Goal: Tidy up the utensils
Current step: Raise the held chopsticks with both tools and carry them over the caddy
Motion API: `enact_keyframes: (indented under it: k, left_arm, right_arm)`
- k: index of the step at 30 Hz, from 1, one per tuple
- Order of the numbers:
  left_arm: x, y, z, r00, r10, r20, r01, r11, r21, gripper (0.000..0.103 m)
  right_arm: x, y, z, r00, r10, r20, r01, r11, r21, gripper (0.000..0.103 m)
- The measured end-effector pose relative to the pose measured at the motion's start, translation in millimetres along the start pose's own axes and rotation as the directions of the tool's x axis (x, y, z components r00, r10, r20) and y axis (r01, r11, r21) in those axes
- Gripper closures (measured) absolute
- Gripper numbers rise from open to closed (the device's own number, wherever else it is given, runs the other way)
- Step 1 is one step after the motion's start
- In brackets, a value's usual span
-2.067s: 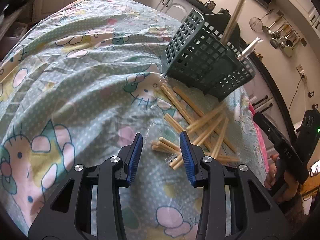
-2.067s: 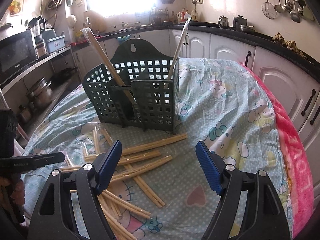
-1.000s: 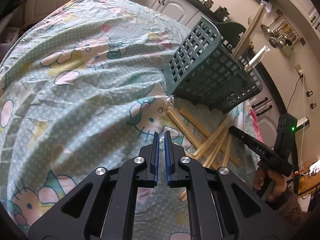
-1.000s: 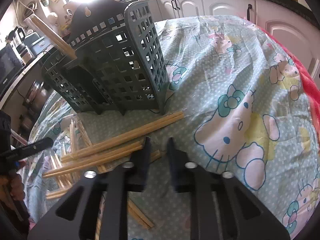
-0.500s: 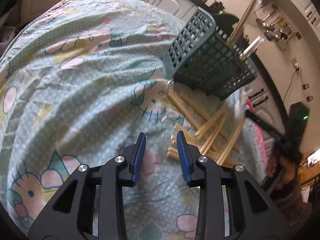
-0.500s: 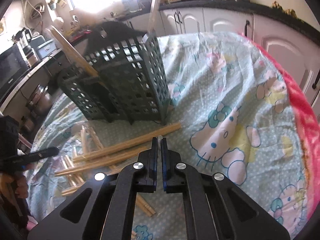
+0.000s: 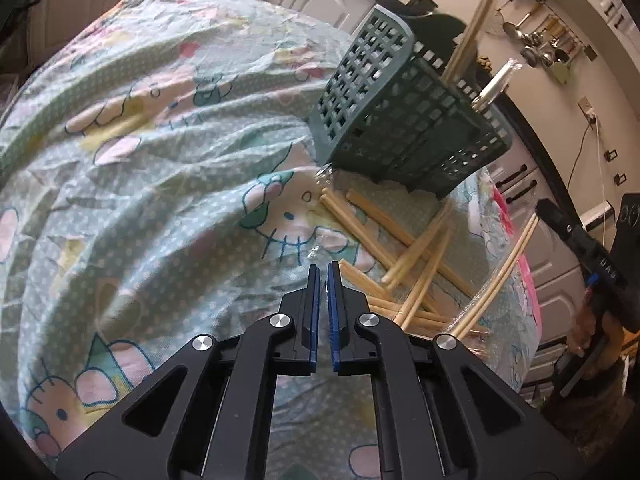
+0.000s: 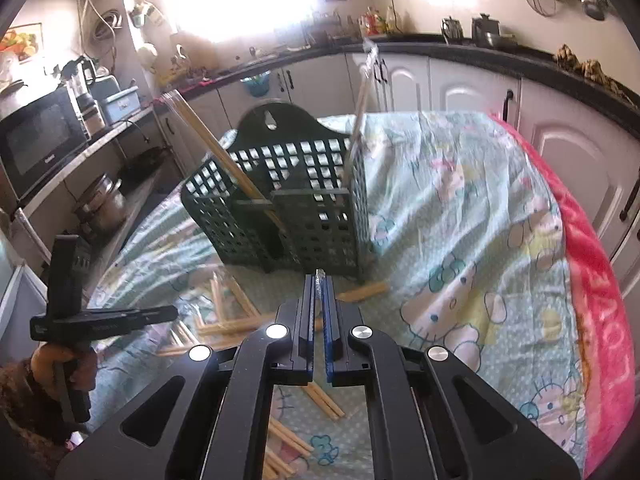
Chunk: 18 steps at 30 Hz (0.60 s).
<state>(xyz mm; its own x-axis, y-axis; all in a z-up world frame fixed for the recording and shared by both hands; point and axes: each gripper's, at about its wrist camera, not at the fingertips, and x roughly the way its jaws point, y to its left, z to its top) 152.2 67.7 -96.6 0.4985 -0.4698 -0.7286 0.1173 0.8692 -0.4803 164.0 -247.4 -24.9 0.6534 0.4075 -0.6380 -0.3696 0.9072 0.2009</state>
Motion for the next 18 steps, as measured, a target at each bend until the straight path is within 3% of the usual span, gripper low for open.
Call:
enact_keyframes:
  k: [7, 12, 18]
  left_arm:
    - [-23.8, -11.3, 13.2, 0.997, 0.003, 0.074, -0.005, 1.0, 0.03, 0.102]
    - [-33.3, -9.8, 23.7, 0.997, -0.006, 0.083, 0.002, 0.999, 0.042, 0.102]
    - [-47.9, -12.4, 31.2, 0.995, -0.087, 0.044, 0.085, 0.995, 0.059, 0.102]
  right_arm:
    - [-21.5, 19.4, 17.9, 0.997, 0.04, 0.065, -0.037, 0.998, -0.042, 0.099]
    - [-32.7, 32.1, 29.4, 0.994, 0.061, 0.094, -0.055, 0.996, -0.068, 0.099]
    - [-42.3, 40.4, 40.1, 0.989, 0.076, 0.123, -0.065, 0.993, -0.093, 0.099]
